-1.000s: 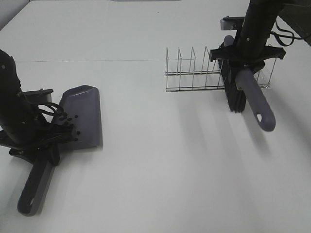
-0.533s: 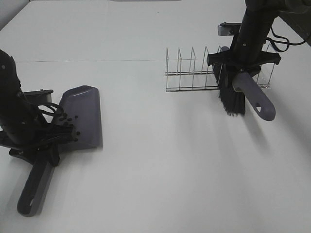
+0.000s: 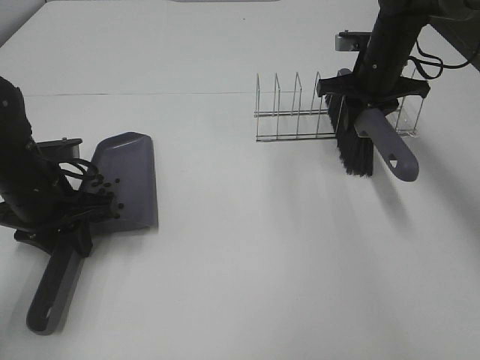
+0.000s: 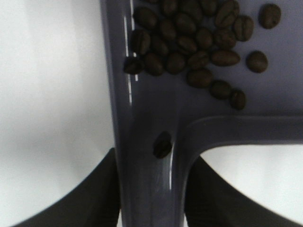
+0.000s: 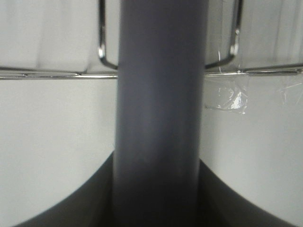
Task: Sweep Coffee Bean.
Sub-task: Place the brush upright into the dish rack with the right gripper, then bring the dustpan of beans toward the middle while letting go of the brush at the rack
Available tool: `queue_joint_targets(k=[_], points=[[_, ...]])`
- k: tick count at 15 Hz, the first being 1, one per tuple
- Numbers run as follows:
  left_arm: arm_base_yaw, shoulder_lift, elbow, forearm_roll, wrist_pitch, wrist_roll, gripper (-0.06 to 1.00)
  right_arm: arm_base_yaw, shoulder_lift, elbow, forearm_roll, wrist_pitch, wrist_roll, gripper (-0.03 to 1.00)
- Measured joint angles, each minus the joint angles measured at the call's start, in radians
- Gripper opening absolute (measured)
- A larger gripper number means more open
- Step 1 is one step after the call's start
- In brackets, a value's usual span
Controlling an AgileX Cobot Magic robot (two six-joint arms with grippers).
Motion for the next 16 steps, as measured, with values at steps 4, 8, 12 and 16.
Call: queue_joint_targets(k=[4, 8, 12, 16], points=[[0.000, 0.000, 0.000, 0.000, 0.013, 0.000, 0.34, 0.000, -0.036, 0.000, 0.015, -0.046, -0.022, 0.82], [0.000, 0.000, 0.000, 0.000, 0.021, 0.000, 0.34, 0.000, -0.097, 0.000, 0.035, -0.075, -0.025, 0.85], [0.000, 0.000, -0.003, -0.001, 0.016, 0.000, 0.34, 0.000, -0.230, 0.000, 0.045, -0.100, -0.028, 0.85], [0.000, 0.006, -0.003, -0.012, -0.050, 0.000, 0.34, 0.000, -0.417, 0.151, 0.084, -0.113, -0.063, 0.85]])
